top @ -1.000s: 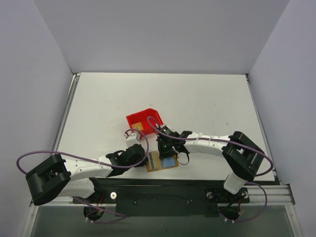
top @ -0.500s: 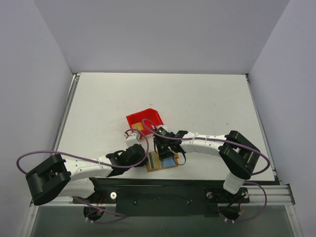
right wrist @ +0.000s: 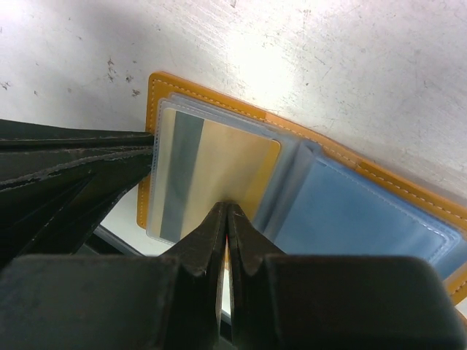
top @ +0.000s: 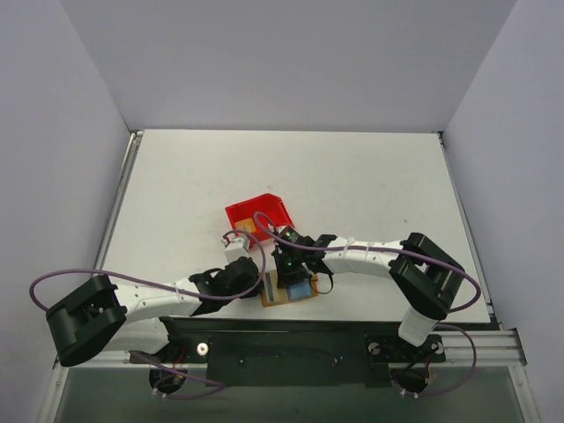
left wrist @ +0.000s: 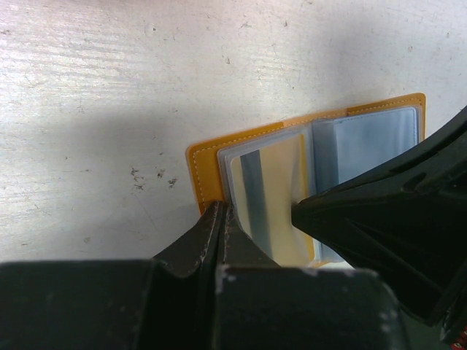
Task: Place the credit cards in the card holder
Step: Insert the credit card into the card holder.
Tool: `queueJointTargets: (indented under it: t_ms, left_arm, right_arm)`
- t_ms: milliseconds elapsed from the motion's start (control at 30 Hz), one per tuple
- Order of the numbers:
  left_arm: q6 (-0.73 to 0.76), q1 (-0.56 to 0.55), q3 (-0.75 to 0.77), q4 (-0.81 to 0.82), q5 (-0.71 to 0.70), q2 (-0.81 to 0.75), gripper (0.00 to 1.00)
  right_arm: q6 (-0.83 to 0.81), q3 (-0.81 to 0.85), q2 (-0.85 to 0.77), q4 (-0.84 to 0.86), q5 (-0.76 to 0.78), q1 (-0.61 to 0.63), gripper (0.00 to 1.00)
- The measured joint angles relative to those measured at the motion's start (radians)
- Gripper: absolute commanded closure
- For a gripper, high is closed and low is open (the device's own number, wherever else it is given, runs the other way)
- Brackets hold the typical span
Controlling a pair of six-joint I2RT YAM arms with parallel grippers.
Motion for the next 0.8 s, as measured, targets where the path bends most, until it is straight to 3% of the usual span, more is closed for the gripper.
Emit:
queueJointTargets:
  t_ms: [800]
  left_arm:
    - [0.000,0.000,0.000,0.000,0.000,0.000,1.00]
  right_arm:
    - [-0.007,0.016,-0.042,-0.108,0.131,0.006,1.00]
